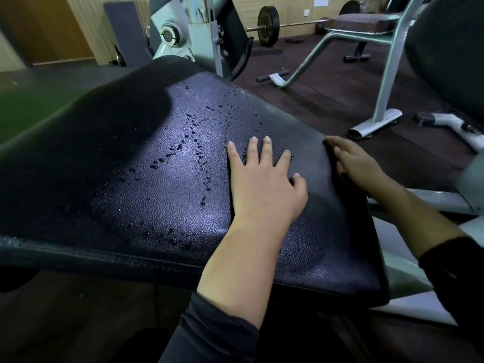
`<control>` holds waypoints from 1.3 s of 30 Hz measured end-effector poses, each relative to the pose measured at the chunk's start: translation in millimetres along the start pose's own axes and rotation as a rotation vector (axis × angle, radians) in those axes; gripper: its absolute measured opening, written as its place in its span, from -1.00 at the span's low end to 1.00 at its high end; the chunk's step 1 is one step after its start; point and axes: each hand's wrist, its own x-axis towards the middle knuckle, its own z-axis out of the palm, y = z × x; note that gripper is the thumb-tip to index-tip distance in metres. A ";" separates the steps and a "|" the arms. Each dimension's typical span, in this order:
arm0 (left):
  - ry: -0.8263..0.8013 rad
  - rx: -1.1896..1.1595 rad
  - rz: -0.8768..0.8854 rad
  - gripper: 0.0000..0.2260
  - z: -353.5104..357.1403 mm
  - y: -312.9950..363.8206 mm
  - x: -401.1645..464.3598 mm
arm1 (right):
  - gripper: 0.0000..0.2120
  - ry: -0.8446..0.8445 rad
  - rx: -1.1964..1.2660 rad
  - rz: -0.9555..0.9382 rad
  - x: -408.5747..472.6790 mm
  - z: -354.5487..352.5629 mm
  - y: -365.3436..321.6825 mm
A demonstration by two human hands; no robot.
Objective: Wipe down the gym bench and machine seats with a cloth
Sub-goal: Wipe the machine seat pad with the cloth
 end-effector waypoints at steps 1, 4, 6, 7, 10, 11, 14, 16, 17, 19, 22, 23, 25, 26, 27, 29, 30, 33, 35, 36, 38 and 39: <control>0.001 0.000 -0.001 -0.49 -0.2 0.0 0.4 | -0.58 -0.011 -0.014 -0.043 -9.7 4.3 -5.9; 0.001 0.010 -0.003 -0.49 0.1 0.9 0.6 | -0.60 -0.076 -0.167 -0.223 -20.2 20.9 -38.1; 0.000 0.016 -0.001 -0.49 -0.1 1.0 0.6 | -0.62 -0.080 -0.218 -0.274 -9.6 33.1 -64.8; 0.000 0.017 -0.002 -0.48 0.0 1.0 0.5 | -0.61 -0.090 -0.226 -0.286 1.3 38.2 -74.2; 0.003 0.012 -0.003 -0.48 0.2 0.3 1.0 | -0.61 -0.107 -0.175 -0.226 40.3 40.8 -76.8; 0.002 0.010 -0.001 -0.48 0.0 -0.1 1.2 | -0.61 -0.104 -0.139 -0.180 48.5 37.9 -71.6; -0.003 0.004 -0.002 -0.49 0.0 -1.0 1.0 | -0.61 -0.067 -0.121 -0.047 51.7 26.8 -53.2; -0.010 0.005 -0.001 -0.49 0.1 -0.8 0.8 | -0.58 -0.039 -0.105 0.000 38.7 20.1 -43.1; -0.012 0.008 -0.001 -0.49 0.2 -0.8 0.7 | -0.58 -0.026 -0.111 0.007 30.8 17.7 -39.3; -0.016 0.013 -0.001 -0.49 0.0 -1.1 1.4 | -0.62 0.002 -0.156 -0.019 12.7 15.4 -33.5; -0.027 0.008 0.003 -0.49 -1.0 -1.3 1.6 | -0.63 0.024 -0.211 -0.100 -20.1 12.8 -32.4; -0.029 0.006 0.004 -0.49 -1.3 -1.2 1.4 | -0.60 0.021 -0.220 -0.130 -30.1 12.9 -32.3; -0.035 0.006 0.007 -0.50 -2.3 -1.3 1.1 | -0.50 0.013 -0.216 -0.166 -51.2 13.6 -37.9; -0.039 0.010 0.008 -0.51 -3.2 -1.5 1.0 | -0.47 0.010 -0.208 -0.184 -61.6 15.2 -42.7; -0.044 0.009 0.009 -0.52 -4.4 -1.7 0.7 | -0.48 0.007 -0.199 -0.206 -71.2 17.3 -48.7; -0.050 -0.026 0.010 -0.54 -7.5 -1.1 -0.2 | -0.50 -0.001 -0.186 -0.270 -91.6 24.5 -63.9; -0.042 -0.063 0.013 -0.56 -9.8 -0.7 -0.5 | -0.50 -0.009 -0.174 -0.297 -101.3 28.5 -71.7; -0.015 -0.252 0.036 -0.61 -22.9 -7.8 -6.7 | -0.48 -0.039 -0.155 -0.358 -126.6 39.7 -91.0; 0.044 -0.259 0.063 -0.63 -34.5 -22.5 -18.2 | -0.56 -0.037 -0.173 -0.373 -136.7 44.4 -94.3; 0.073 -0.182 0.083 -0.61 -40.5 -32.6 -25.5 | -0.59 -0.030 -0.170 -0.375 -138.5 45.8 -93.7; 0.062 -0.007 0.100 -0.57 -50.2 -57.3 -41.1 | -0.60 -0.017 -0.153 -0.351 -141.0 45.7 -93.3; 0.036 0.048 0.088 -0.56 -54.6 -71.0 -48.5 | -0.60 -0.015 -0.149 -0.334 -141.3 45.3 -92.8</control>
